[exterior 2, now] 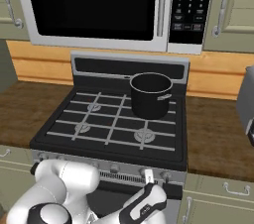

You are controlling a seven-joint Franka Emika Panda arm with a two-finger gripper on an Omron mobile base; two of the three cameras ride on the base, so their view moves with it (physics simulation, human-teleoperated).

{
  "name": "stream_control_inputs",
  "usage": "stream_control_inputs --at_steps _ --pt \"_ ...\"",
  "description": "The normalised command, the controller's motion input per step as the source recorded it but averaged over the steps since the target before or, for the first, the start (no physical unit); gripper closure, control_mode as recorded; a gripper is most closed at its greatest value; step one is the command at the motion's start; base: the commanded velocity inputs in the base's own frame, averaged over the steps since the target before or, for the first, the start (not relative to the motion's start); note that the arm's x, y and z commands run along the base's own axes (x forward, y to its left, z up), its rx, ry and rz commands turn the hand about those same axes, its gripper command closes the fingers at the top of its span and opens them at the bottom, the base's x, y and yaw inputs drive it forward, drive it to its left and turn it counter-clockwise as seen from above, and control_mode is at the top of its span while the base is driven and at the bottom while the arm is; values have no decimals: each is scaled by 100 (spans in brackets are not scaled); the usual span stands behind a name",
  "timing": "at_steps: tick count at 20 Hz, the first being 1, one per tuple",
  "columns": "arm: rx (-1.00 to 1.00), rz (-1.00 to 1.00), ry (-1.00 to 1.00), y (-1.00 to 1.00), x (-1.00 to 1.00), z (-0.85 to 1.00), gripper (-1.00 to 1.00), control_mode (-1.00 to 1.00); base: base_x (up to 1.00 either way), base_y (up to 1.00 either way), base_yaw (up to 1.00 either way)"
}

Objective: Turn off the rear right burner of the stove.

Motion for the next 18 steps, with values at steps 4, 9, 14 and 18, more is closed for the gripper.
stream_control_inputs --at_steps 4,9,14,18 --pt "-1 0 -10 27 -9 0 -100 -100 0 0 0" --pt "0 0 0 12 0 0 -100 -100 0 0 0" --pt "0 0 0 6 8 2 -100 -100 0 0 0" --pt "0 0 0 8 16 0 -100 -100 0 0 0"
